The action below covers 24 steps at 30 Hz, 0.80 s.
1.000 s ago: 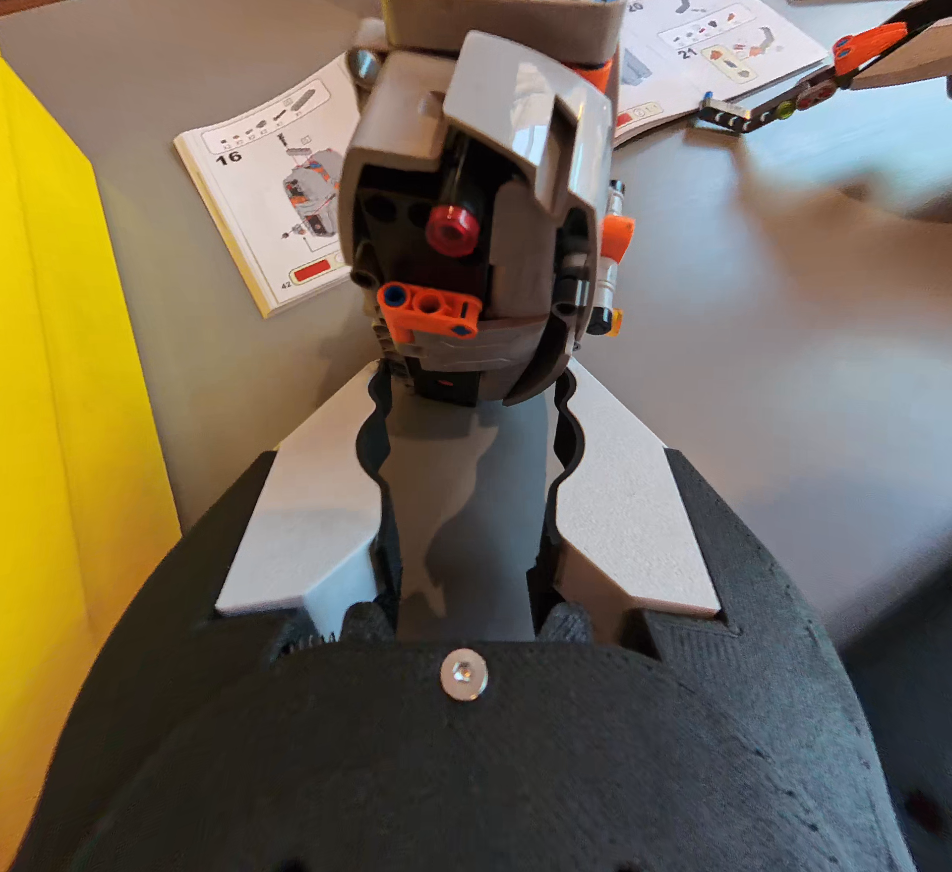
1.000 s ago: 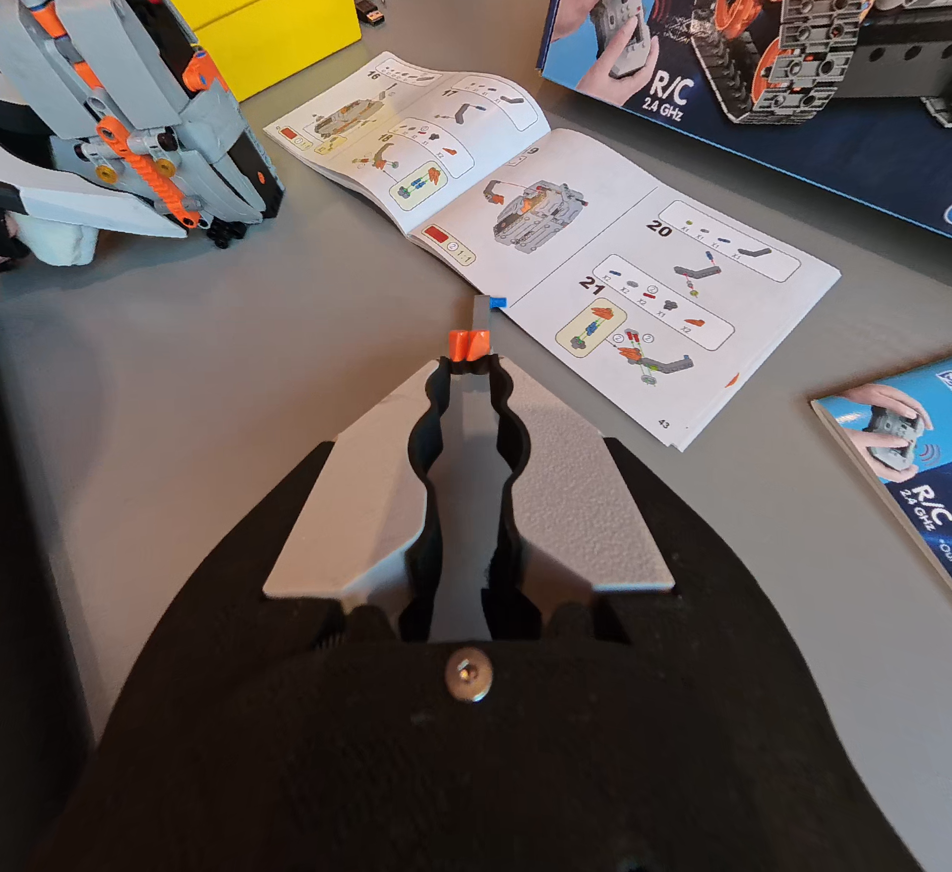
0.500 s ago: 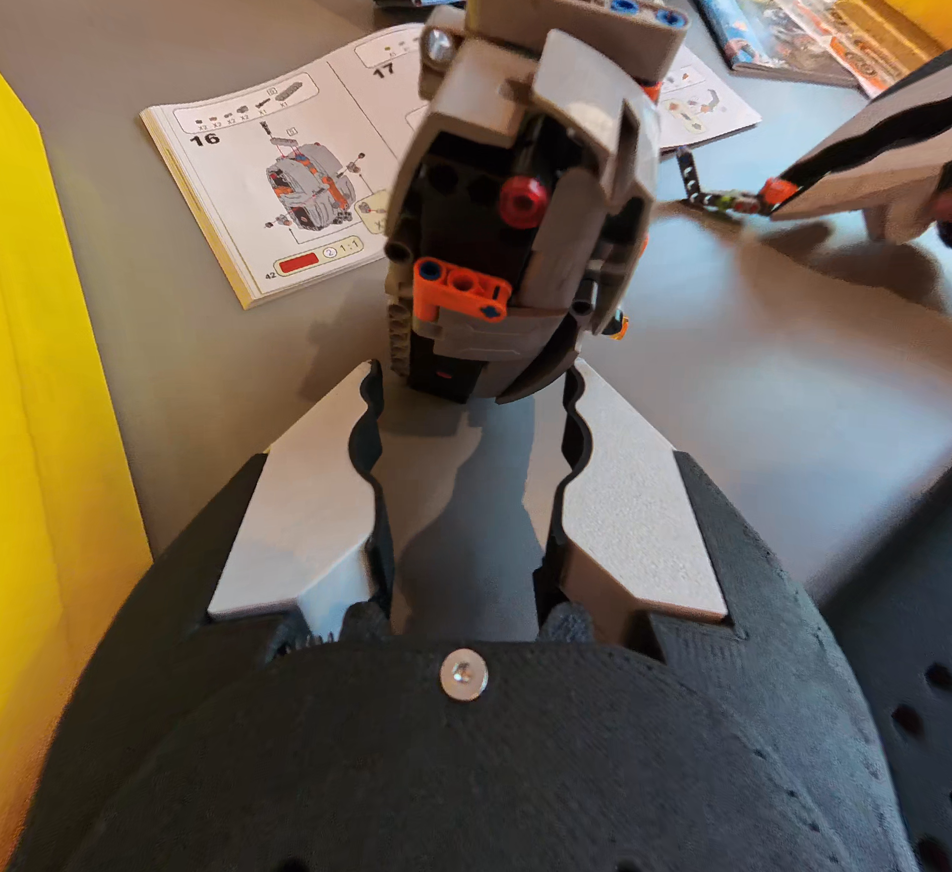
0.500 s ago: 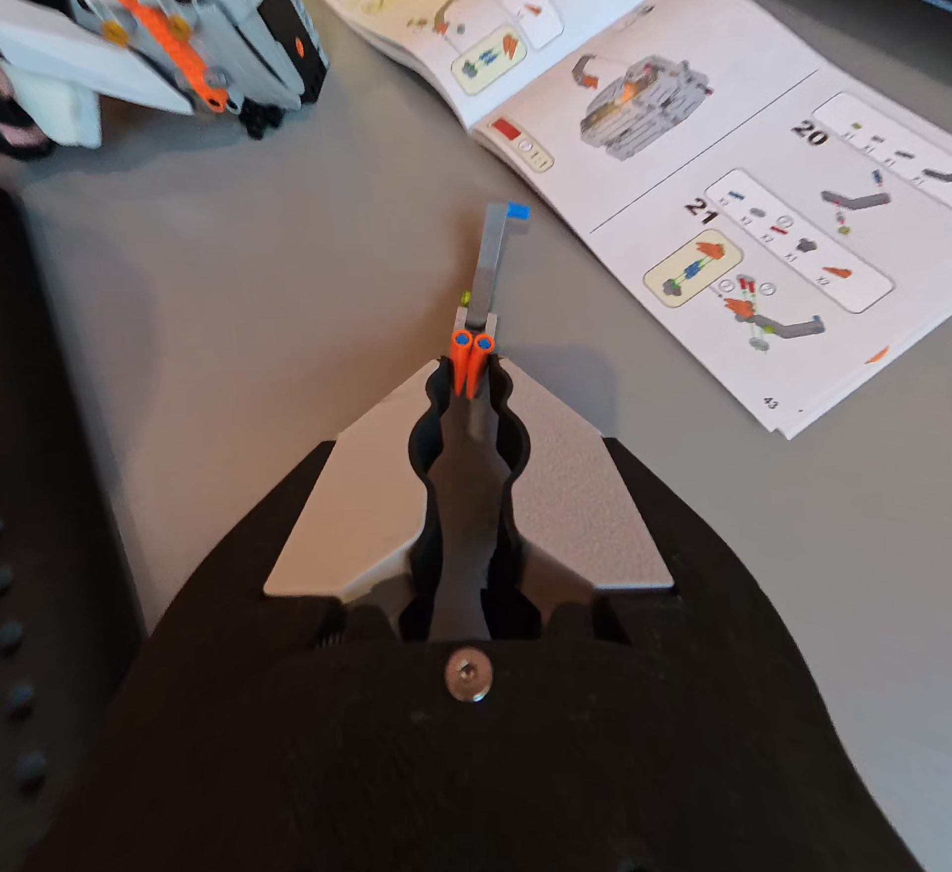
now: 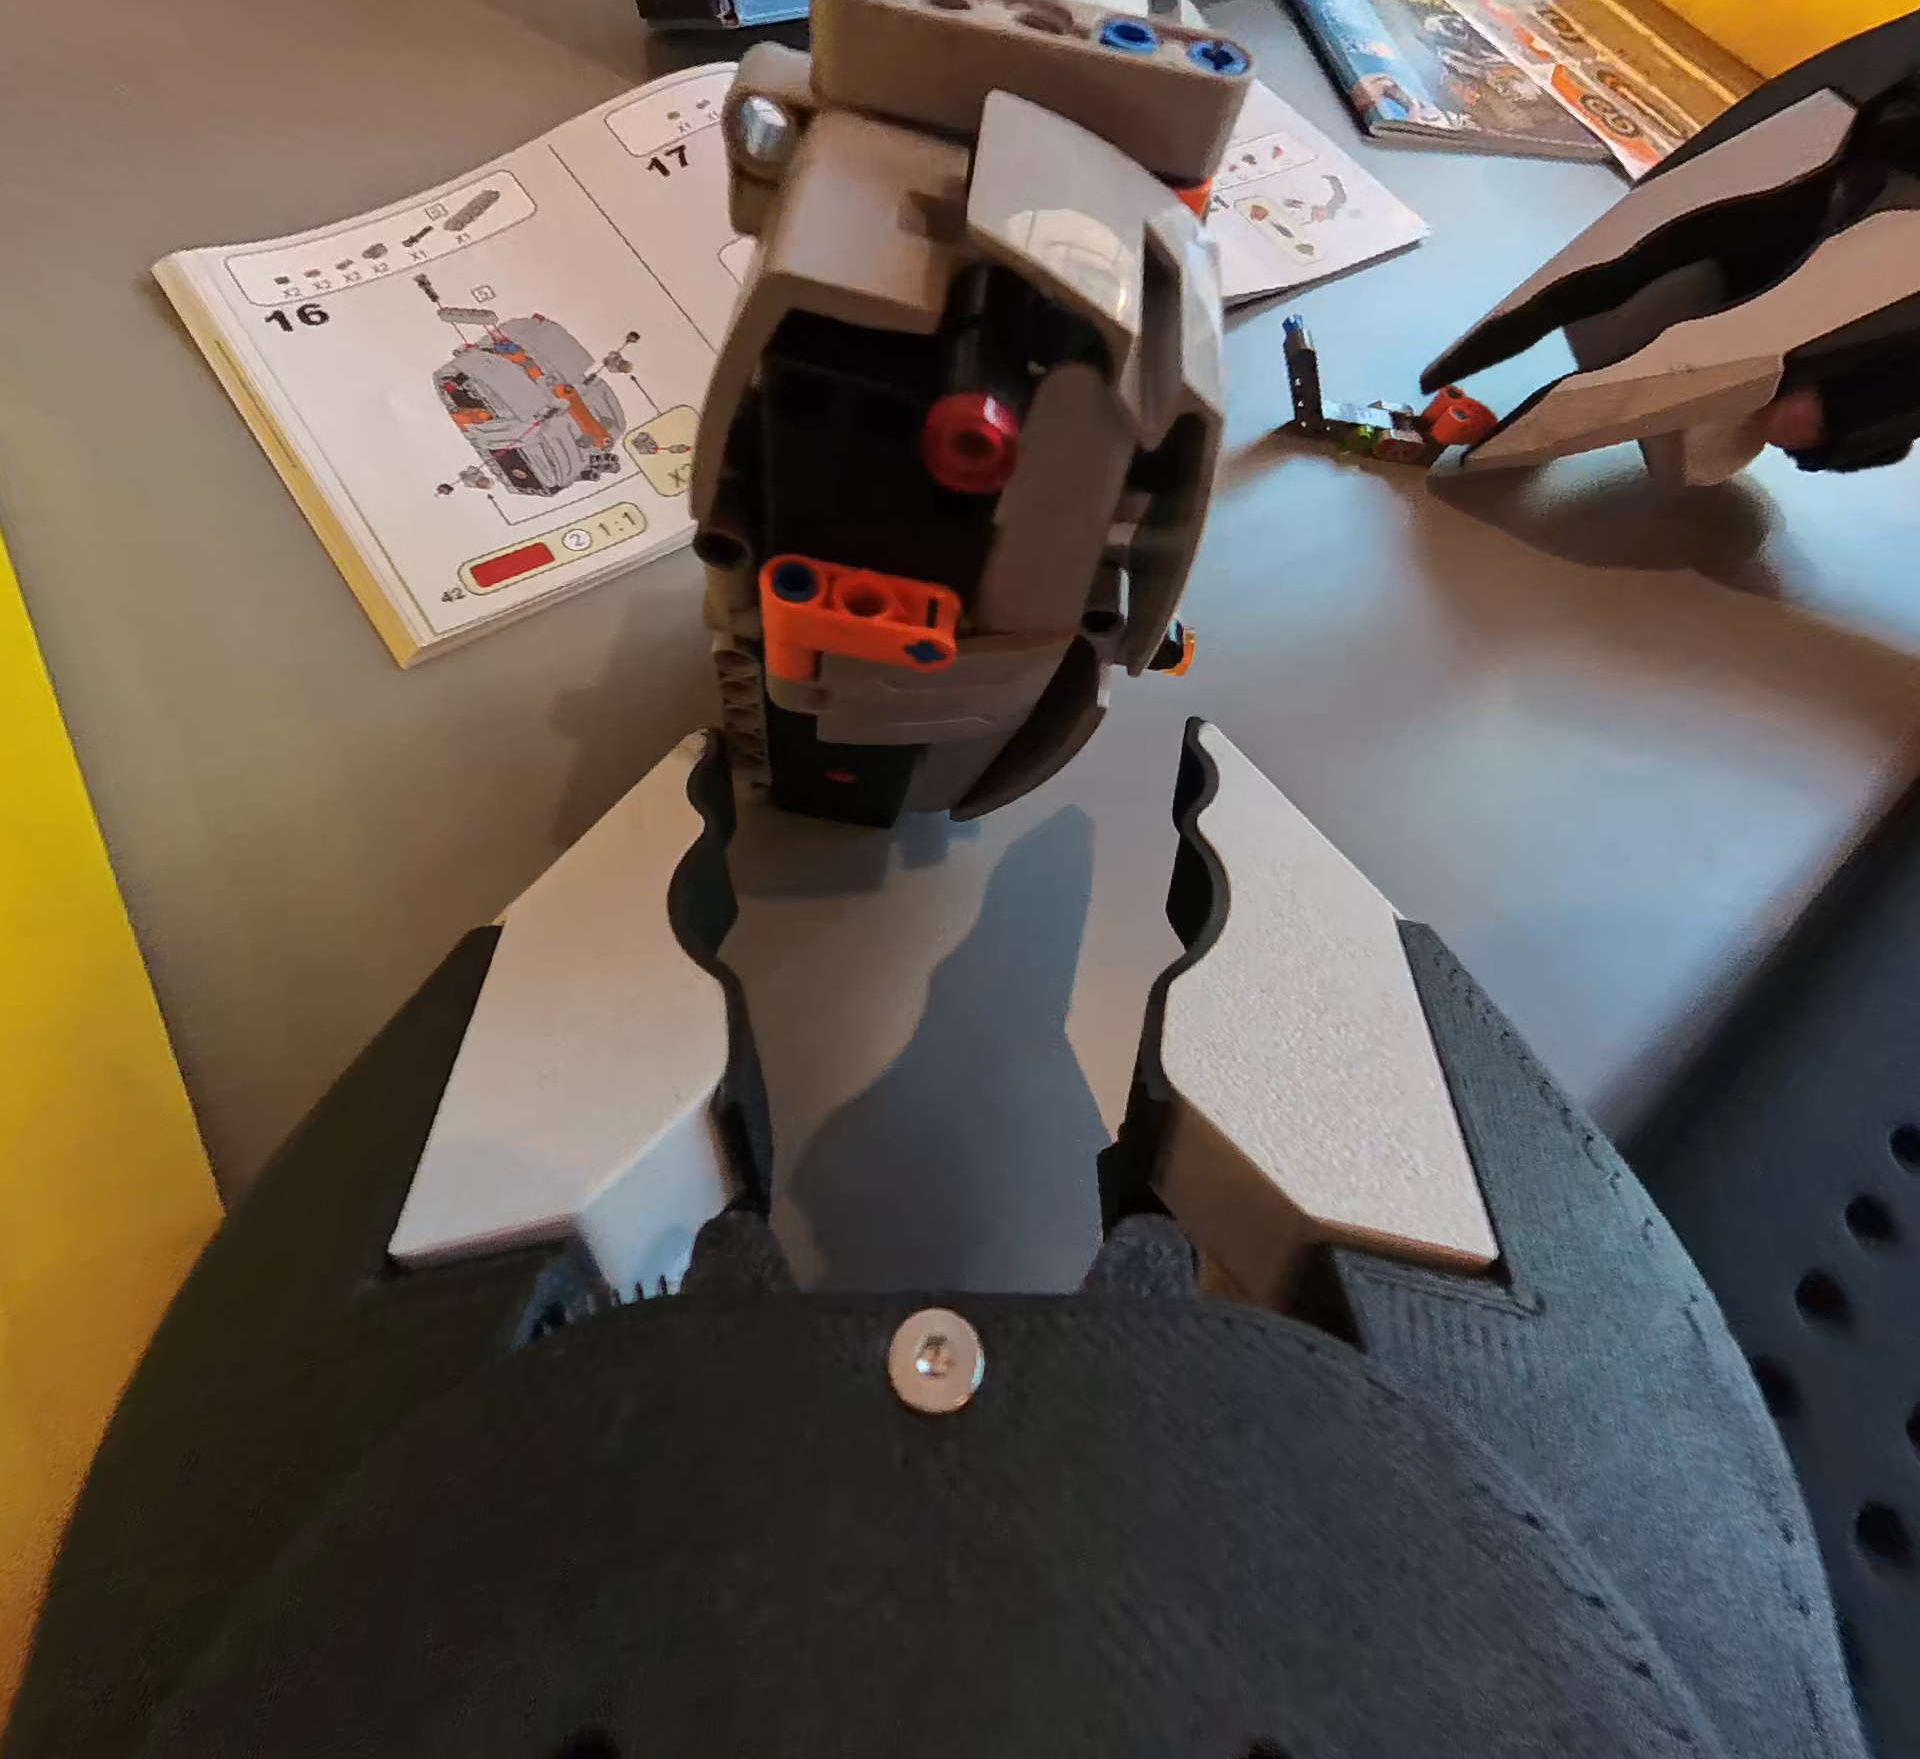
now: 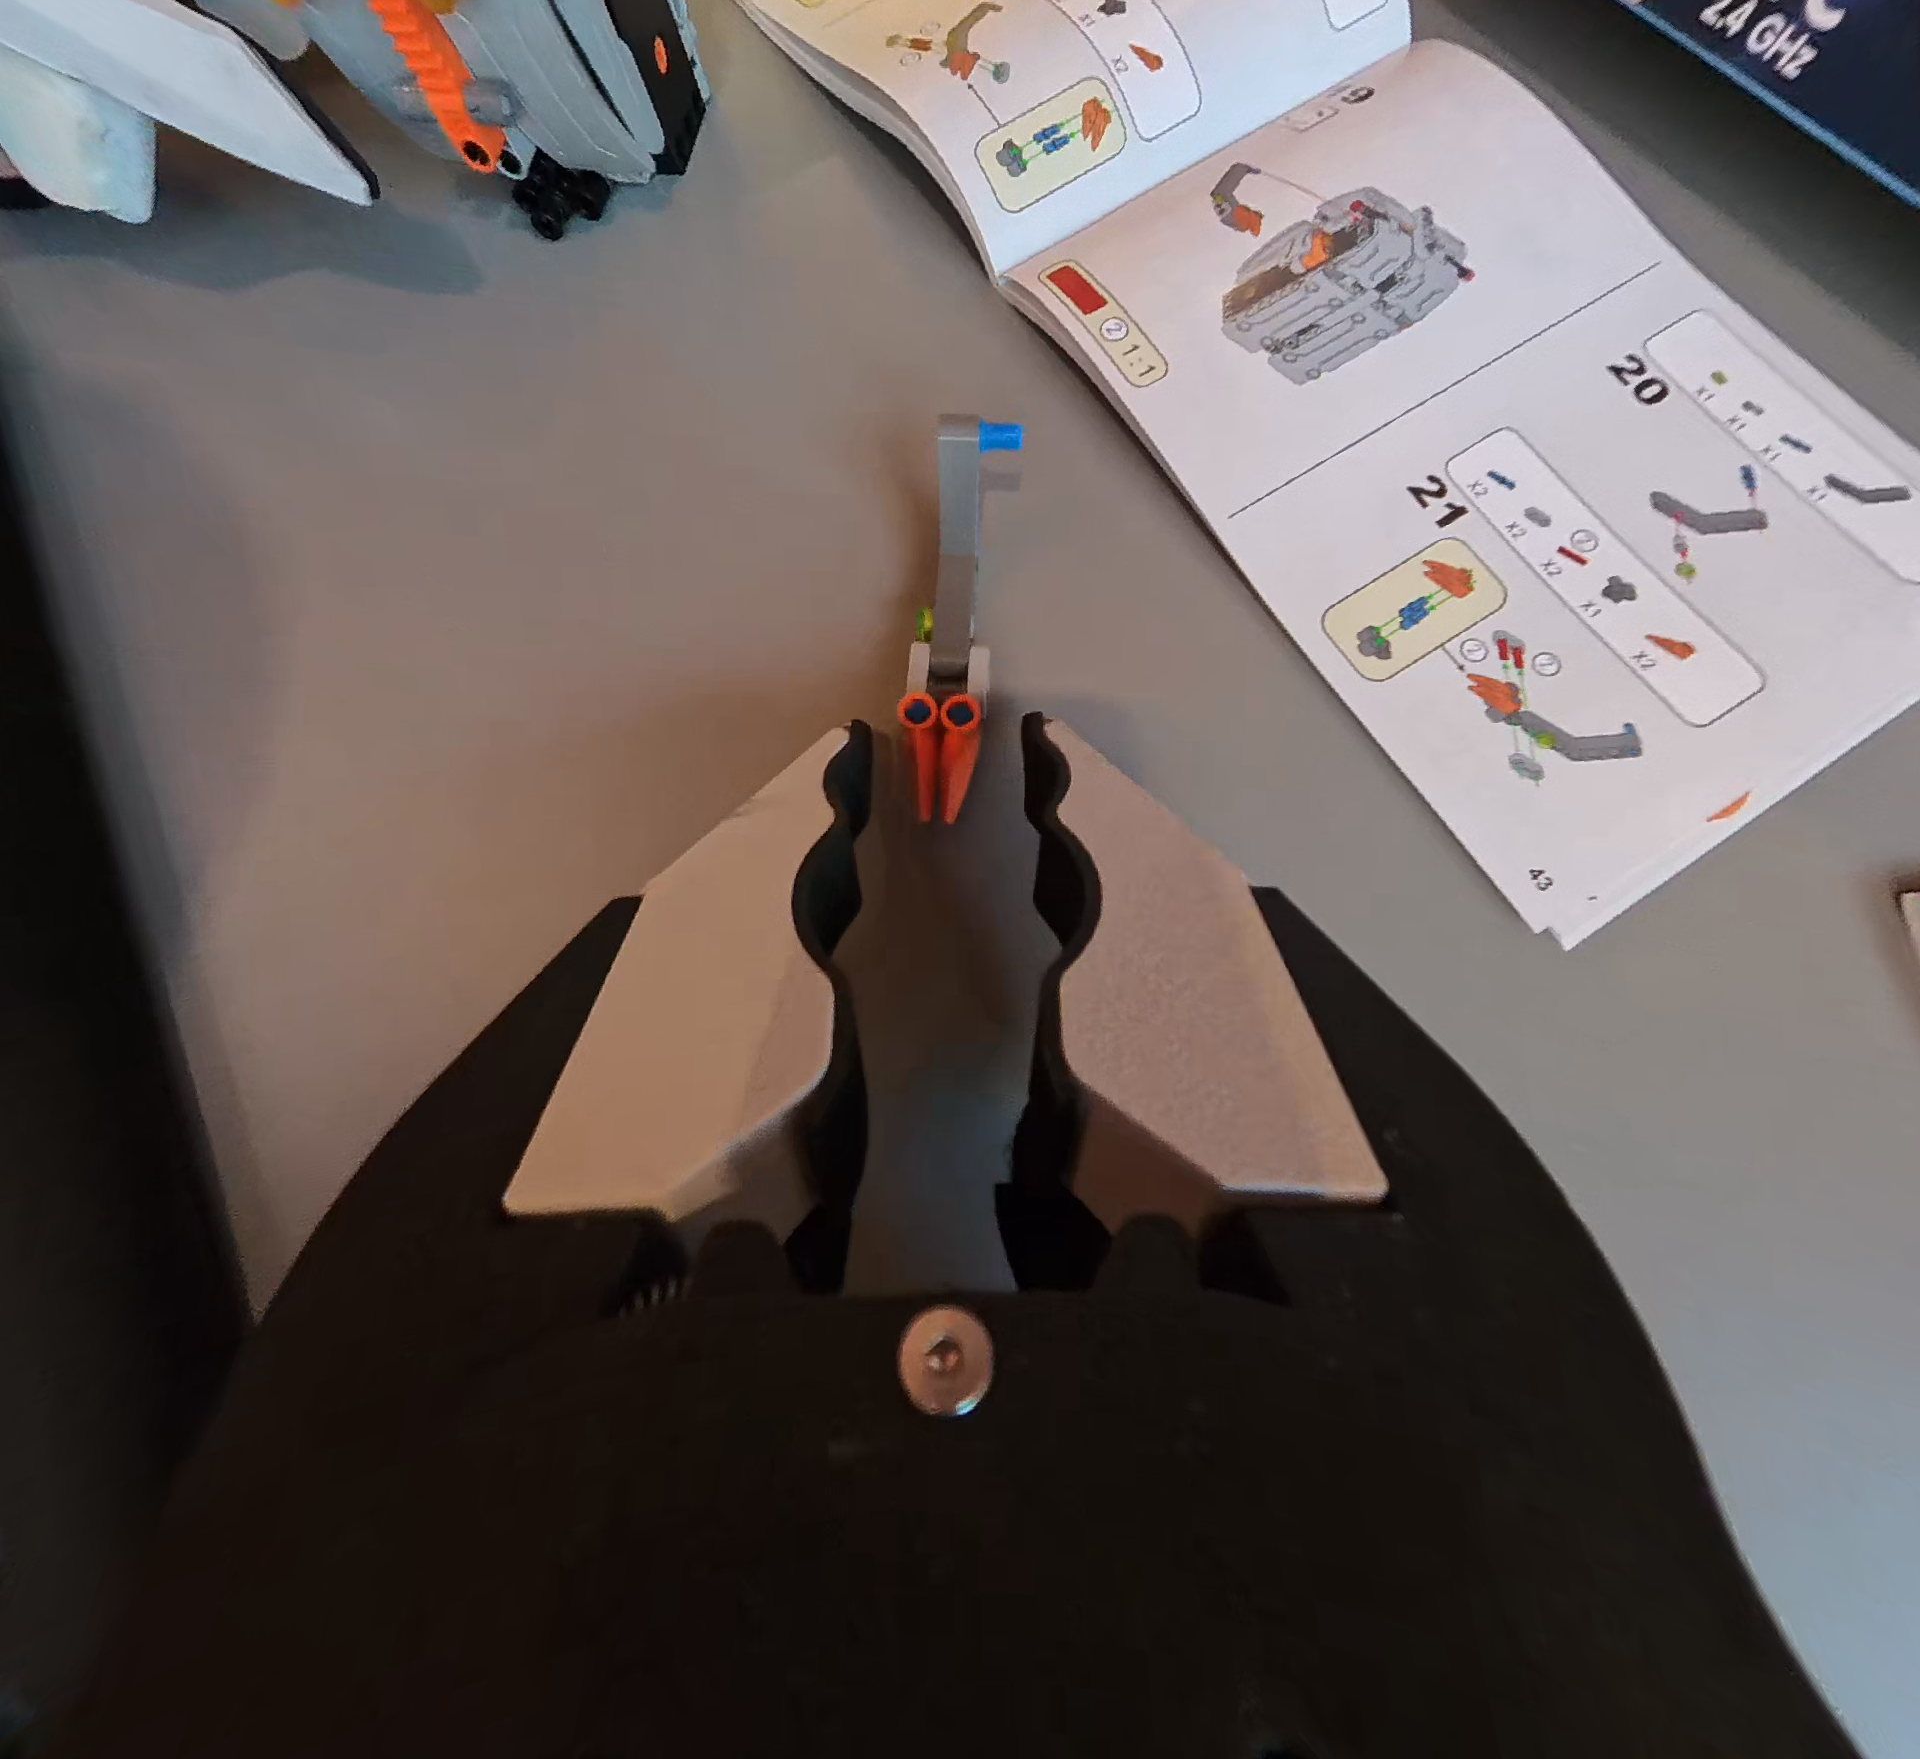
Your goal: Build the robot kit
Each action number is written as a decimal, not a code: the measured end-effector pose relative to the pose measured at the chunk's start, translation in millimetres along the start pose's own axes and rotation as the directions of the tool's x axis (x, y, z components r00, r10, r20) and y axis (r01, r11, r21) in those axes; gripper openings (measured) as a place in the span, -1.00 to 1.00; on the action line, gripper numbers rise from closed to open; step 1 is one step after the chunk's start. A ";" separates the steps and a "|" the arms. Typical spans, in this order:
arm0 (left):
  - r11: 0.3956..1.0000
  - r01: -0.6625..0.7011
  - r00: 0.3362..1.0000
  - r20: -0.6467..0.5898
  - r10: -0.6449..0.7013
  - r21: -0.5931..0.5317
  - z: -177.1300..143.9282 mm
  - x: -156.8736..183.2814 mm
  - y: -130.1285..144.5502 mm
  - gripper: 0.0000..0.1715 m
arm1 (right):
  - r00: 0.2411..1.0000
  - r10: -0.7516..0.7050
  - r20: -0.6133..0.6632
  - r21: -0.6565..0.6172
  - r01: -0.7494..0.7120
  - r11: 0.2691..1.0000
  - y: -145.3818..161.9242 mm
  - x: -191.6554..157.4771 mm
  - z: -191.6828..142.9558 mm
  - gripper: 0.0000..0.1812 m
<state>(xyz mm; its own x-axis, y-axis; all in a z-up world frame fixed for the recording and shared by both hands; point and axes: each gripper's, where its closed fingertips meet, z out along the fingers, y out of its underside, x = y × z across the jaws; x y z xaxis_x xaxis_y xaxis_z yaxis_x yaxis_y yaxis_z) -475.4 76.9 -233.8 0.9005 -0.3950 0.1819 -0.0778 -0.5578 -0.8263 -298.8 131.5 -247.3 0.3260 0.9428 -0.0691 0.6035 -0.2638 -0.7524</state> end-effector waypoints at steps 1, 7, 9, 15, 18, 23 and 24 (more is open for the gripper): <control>1.000 0.004 1.000 -0.009 -0.004 -0.003 0.2 2.5 0.1 -0.03 | 1.000 -0.012 -0.012 0.004 0.012 1.000 -1.2 0.7 -0.7 -0.68; 1.000 0.009 0.997 -0.083 -0.011 -0.016 0.3 28.3 3.7 -0.08 | 0.998 -0.045 -0.035 0.028 0.046 0.999 -6.8 1.1 -2.6 -0.68; 0.998 -0.054 0.992 -0.115 0.050 -0.037 2.1 43.0 7.7 -0.11 | 0.998 -0.044 -0.036 0.033 0.045 0.998 -7.7 1.4 -3.1 -0.68; 0.973 -0.210 0.970 -0.141 0.196 -0.093 4.6 64.5 9.1 -0.16 | 0.998 -0.048 -0.040 0.028 0.049 0.998 -6.6 2.3 -3.0 -0.69; 0.982 -0.172 0.977 -0.139 0.161 -0.077 -4.2 58.6 2.4 -0.25 | 0.998 -0.051 -0.041 0.028 0.052 0.998 -6.8 2.0 -3.2 -0.69; 0.993 -0.113 0.993 -0.025 0.112 -0.020 -13.5 27.1 -9.7 -0.11 | 0.997 -0.063 -0.039 0.025 0.064 0.998 -7.9 0.2 -2.7 -0.70; 0.995 -0.094 0.996 -0.010 0.094 -0.017 -12.2 20.8 -10.8 -0.06 | 0.997 -0.068 -0.038 0.023 0.069 0.997 -7.9 -0.6 -2.6 -0.70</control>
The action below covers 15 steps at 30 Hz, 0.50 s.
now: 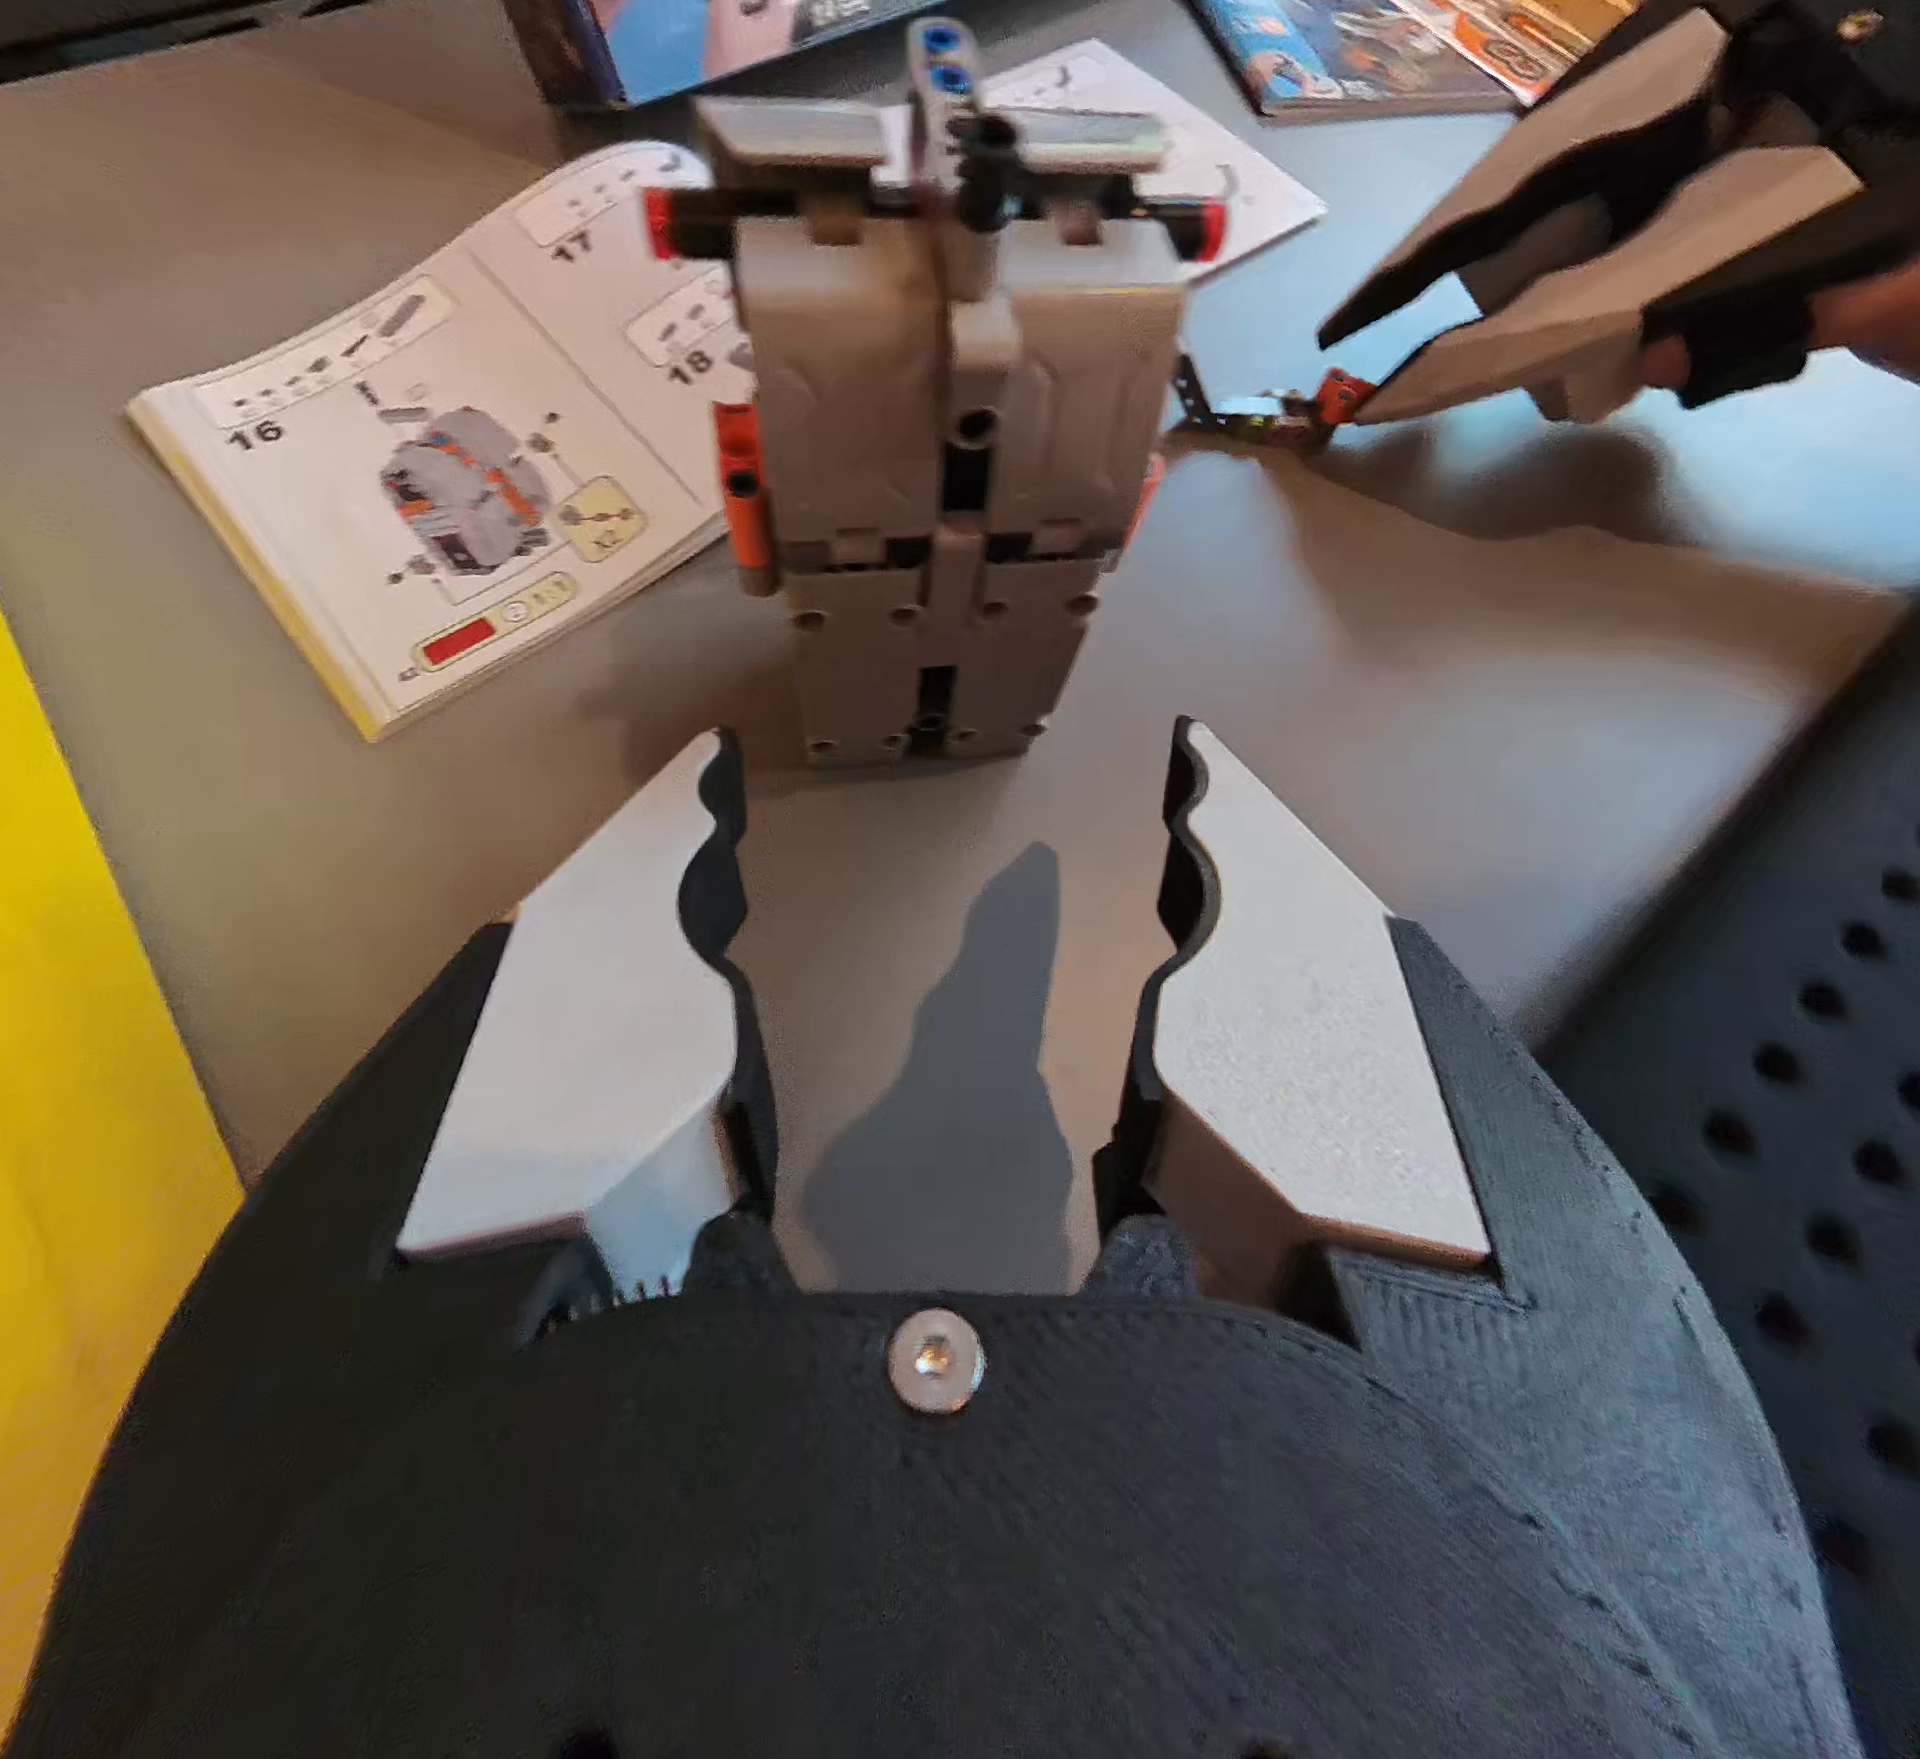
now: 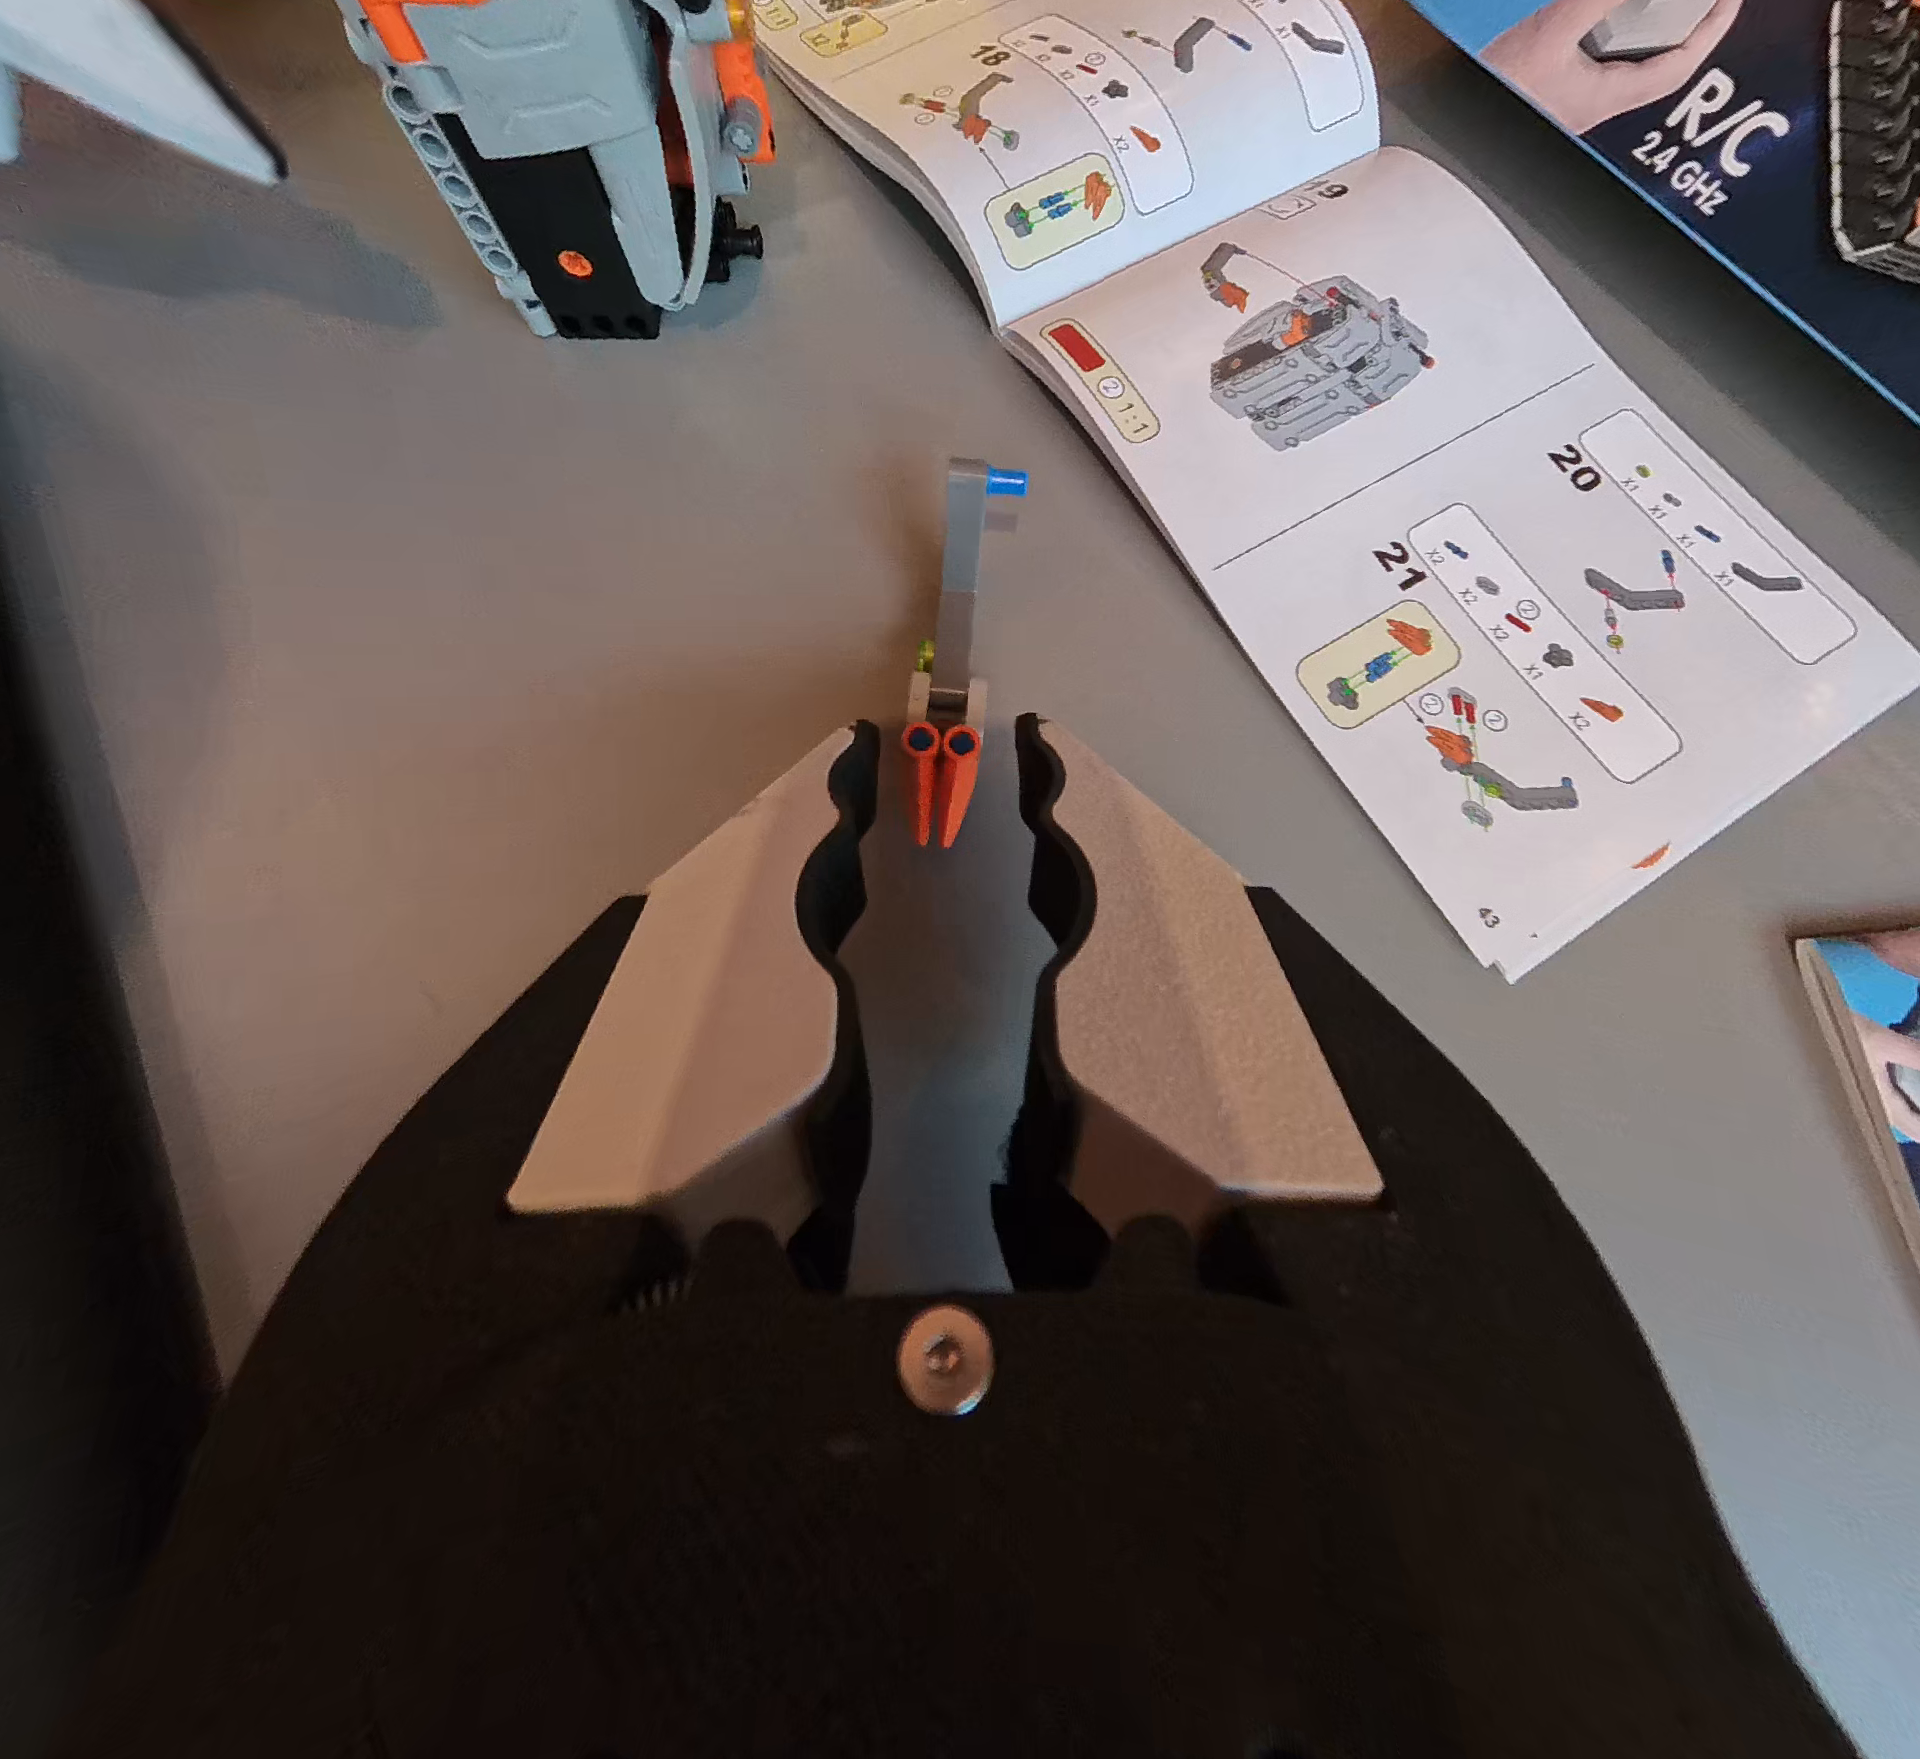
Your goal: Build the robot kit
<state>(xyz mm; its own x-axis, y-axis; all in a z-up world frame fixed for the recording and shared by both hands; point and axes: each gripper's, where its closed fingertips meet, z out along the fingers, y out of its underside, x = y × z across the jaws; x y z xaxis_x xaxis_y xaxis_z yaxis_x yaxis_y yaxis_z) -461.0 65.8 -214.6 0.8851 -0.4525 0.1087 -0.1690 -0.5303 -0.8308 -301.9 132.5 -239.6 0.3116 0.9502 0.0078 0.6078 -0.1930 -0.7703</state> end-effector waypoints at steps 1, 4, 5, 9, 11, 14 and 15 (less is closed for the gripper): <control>1.000 0.019 1.000 0.009 -0.019 0.008 1.6 -5.3 -0.8 -0.04 | 1.000 -0.006 -0.001 -0.004 0.006 1.000 0.5 -0.4 0.2 -0.70; 0.995 0.086 0.995 -0.053 -0.083 0.053 6.9 -4.7 -7.2 -0.01 | 1.000 -0.022 -0.014 -0.015 0.022 1.000 2.5 0.4 0.3 -0.71; 0.993 0.099 0.992 -0.085 -0.093 0.064 8.4 -0.3 -9.5 -0.02 | 1.000 -0.024 -0.016 -0.016 0.023 1.000 2.8 0.7 0.3 -0.71; 0.996 0.059 0.993 -0.102 -0.052 0.073 13.0 11.9 -10.5 -0.06 | 1.000 -0.018 -0.013 -0.014 0.018 1.000 2.9 0.9 0.9 -0.71; 0.997 0.043 0.995 -0.087 -0.038 0.056 12.0 14.6 -7.7 -0.09 | 1.000 -0.019 -0.010 -0.016 0.019 1.000 3.0 0.2 1.5 -0.72; 0.998 0.057 0.993 -0.103 -0.053 0.038 8.5 22.8 -4.8 -0.14 | 0.999 -0.030 -0.011 -0.021 0.030 0.999 3.2 -1.2 2.2 -0.72; 0.998 0.054 0.992 -0.113 -0.050 0.033 7.5 26.7 -3.7 -0.15 | 0.999 -0.034 -0.011 -0.023 0.033 0.999 3.4 -1.5 2.3 -0.72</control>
